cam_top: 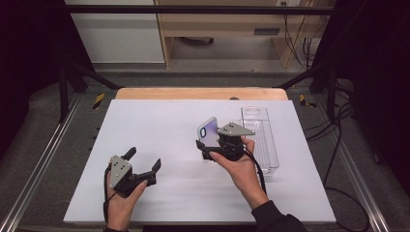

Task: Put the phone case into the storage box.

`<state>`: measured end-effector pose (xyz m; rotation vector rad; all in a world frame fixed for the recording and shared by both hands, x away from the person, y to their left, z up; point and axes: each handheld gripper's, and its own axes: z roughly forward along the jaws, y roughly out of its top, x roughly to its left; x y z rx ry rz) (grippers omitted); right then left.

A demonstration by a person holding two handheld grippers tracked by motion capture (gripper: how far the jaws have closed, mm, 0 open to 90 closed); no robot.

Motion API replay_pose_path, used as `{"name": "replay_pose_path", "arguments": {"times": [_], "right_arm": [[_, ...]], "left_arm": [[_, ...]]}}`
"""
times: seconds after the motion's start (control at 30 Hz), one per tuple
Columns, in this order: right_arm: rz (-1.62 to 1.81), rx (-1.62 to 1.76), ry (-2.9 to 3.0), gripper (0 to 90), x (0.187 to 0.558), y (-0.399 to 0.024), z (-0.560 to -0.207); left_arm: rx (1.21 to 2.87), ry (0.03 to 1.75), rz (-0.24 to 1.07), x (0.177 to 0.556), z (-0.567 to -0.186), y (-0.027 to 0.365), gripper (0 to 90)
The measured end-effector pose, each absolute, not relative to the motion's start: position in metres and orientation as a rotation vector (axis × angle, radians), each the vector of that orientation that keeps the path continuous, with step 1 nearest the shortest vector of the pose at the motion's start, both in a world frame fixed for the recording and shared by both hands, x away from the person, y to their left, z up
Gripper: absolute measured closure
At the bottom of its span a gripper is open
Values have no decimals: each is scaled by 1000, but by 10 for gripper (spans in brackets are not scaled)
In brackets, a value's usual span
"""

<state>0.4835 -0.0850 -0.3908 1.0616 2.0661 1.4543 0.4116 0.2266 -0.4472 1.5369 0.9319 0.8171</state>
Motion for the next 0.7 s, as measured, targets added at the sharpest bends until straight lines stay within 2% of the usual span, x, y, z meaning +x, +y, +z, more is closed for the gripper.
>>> {"name": "replay_pose_path", "arguments": {"times": [0.7], "right_arm": [[1454, 1112, 2008, 176, 499, -93, -373]], "left_arm": [[1531, 945, 800, 413, -451, 232, 36]]}}
